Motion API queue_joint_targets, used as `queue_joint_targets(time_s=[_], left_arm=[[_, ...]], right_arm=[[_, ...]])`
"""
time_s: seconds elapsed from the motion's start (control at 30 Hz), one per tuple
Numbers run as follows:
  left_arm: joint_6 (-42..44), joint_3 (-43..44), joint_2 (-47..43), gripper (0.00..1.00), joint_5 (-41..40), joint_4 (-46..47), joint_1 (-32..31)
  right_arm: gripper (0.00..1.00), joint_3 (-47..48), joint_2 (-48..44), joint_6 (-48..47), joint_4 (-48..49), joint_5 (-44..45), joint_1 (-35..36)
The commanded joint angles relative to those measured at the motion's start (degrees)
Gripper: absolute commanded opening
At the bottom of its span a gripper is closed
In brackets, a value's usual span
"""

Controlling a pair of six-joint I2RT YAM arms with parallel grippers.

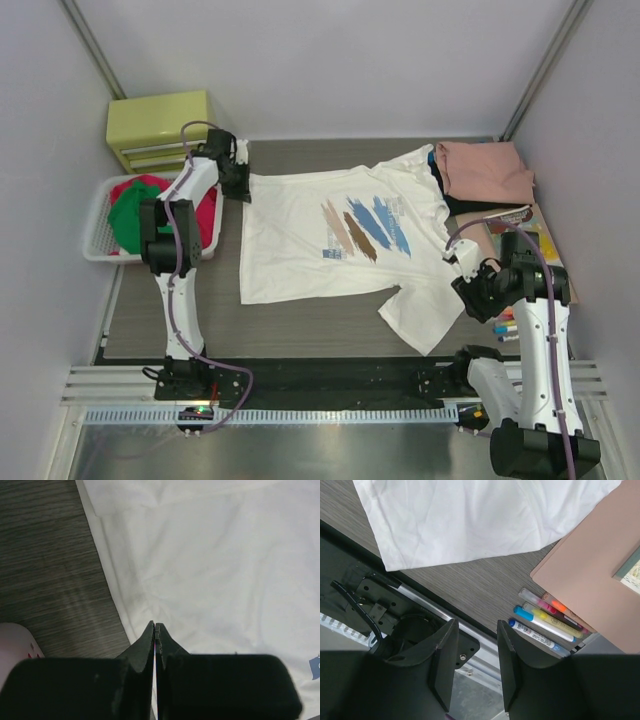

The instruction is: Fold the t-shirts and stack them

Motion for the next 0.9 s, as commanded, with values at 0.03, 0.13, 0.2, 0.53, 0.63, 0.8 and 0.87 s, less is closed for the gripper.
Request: queue_joint_targets(time_s=[0.03, 0.13, 0.2, 0.53, 0.63, 0.8, 0.87], left_arm=[[6.91, 0.31, -1.84, 0.00, -5.18, -2.23, 9.66], [8.14, -1.89, -3.07, 0.00, -1.05, -0.29, 9.22], [10.06, -2.42, -3.42, 0.00, 3.25, -1.25, 8.52], [17.10, -10.85, -10.54, 0.00, 16.79, -2.04, -2.81], [14.21, -12.17, -10.90, 0.00, 9.27, 0.32, -7.02], [11.04, -13.41, -11.43, 0.00, -4.10, 5.78, -8.80], [9.81, -12.88, -10.99, 0.00, -14.36, 7.00, -8.80]], right_arm=[[0.42, 0.77, 2.45, 1.95, 2.40, -3.27, 0.11], [0.43, 0.51, 2.02, 2.39, 2.31, -4.41, 0.11], [0.43, 0.25, 1.32, 2.56, 2.22, -4.67, 0.11], [0.43, 0.33, -1.93, 2.48, 0.02, -3.80, 0.11], [0.43, 0.33, -3.08, 2.30, -0.33, -3.36, 0.11], [0.43, 0.60, -4.31, 1.69, -1.91, -3.10, 0.11], [0.43, 0.16, -4.93, 1.16, -1.82, -2.57, 0.03]])
